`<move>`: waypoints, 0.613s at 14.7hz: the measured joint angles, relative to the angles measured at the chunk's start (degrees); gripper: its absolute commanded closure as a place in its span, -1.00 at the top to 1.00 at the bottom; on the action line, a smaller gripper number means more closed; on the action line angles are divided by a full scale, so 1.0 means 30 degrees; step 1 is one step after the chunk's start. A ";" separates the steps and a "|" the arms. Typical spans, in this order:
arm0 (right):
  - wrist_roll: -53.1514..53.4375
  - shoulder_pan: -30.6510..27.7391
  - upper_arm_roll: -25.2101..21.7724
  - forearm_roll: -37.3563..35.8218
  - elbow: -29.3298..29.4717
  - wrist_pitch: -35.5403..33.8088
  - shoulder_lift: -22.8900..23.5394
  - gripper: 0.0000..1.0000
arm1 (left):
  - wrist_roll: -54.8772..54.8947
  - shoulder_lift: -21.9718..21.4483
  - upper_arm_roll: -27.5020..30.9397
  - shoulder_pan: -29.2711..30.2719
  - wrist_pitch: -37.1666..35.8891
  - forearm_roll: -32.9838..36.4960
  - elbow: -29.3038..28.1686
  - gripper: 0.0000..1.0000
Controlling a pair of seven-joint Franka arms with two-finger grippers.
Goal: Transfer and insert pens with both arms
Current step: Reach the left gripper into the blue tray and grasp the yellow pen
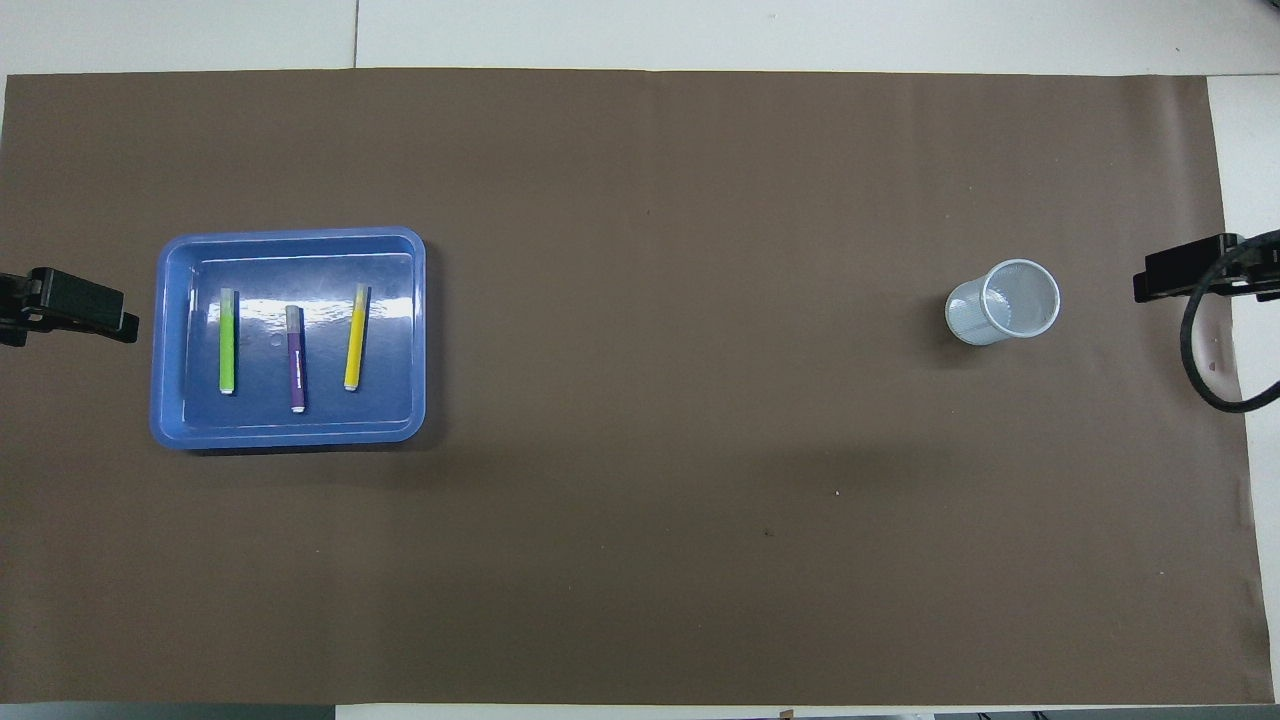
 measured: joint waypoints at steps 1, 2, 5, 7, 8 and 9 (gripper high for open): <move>0.0000 -0.0031 -0.0057 0.0000 0.0000 -0.0014 0.0000 1.00 | 0.0000 0.0000 0.0000 0.0000 0.0000 0.0000 0.0000 1.00; 0.0000 -0.0052 -0.0106 0.0000 -0.0001 -0.0016 0.0000 1.00 | 0.0000 0.0000 0.0000 0.0000 0.0000 0.0000 0.0000 1.00; 0.0000 -0.0023 -0.0102 0.0000 0.0000 -0.0136 0.0000 1.00 | 0.0000 0.0000 -0.0014 -0.0012 -0.0020 0.0000 -0.0008 1.00; 0.0000 -0.0030 -0.0105 0.0000 -0.0001 -0.0202 0.0000 1.00 | 0.0000 -0.0001 -0.0060 -0.0042 -0.0012 0.0000 -0.0095 1.00; 0.0000 -0.0039 -0.0113 0.0000 -0.0001 -0.0232 0.0000 1.00 | 0.0000 -0.0015 -0.0087 -0.0055 0.0027 0.0000 -0.0193 1.00; 0.0000 -0.0043 -0.0115 0.0000 -0.0005 -0.0263 0.0000 1.00 | 0.0000 -0.0066 -0.0136 -0.0069 0.0198 0.0000 -0.0413 1.00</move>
